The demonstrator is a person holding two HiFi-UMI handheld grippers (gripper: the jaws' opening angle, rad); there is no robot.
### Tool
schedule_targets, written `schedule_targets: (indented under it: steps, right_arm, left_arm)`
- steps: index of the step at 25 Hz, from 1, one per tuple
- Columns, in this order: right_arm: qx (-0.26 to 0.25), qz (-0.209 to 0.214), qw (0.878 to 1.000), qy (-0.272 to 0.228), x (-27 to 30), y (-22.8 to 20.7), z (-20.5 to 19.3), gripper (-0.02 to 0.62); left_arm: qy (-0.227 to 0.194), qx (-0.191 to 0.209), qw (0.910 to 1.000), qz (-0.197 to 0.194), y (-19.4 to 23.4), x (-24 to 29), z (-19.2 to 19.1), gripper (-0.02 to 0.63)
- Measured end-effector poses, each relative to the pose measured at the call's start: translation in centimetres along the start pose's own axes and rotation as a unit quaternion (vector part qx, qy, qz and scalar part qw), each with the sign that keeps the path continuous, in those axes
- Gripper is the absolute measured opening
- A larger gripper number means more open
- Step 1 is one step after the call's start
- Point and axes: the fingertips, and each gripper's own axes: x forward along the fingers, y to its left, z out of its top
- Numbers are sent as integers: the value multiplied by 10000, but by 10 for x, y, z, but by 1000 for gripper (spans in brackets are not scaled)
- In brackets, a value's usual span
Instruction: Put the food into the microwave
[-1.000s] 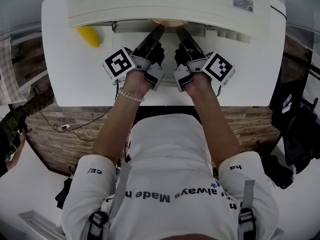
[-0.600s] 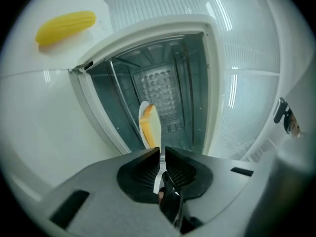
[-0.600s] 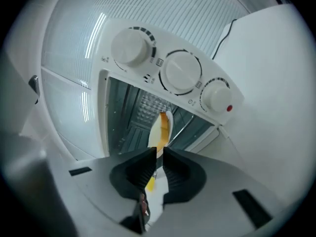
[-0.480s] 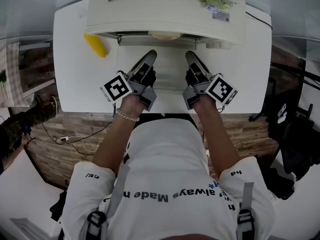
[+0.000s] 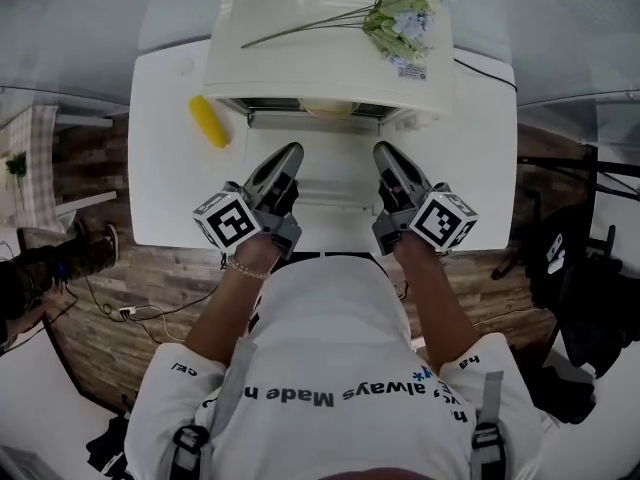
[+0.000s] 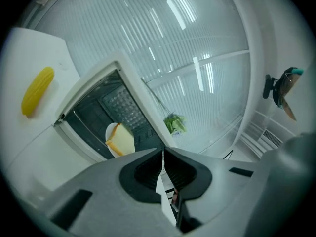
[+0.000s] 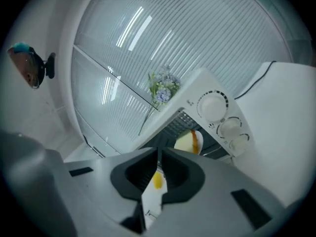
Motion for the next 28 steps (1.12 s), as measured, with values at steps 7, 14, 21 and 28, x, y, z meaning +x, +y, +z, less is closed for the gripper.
schedule_targets:
  steps: [7,14,21,28]
  right_arm:
    - [-1137,270,9931,-53,-17,68,23,29]
    - [-2088,472,9767,-113,-37,128,38,29]
    - [-2899,595,9549,-248,-55,170,54,29]
    - [-3526,568,9335,-322,-69,202,62,29]
  left_arm:
    - [-122,994,9948,-190,-62,-22,23,20]
    - [-305,1439,9881,-439,-115,-40,39,18]
    - [-457,2102,9754,-490,-152,-53,49,18]
    - [-509,2819,9568,-500,-185,-67,57,18]
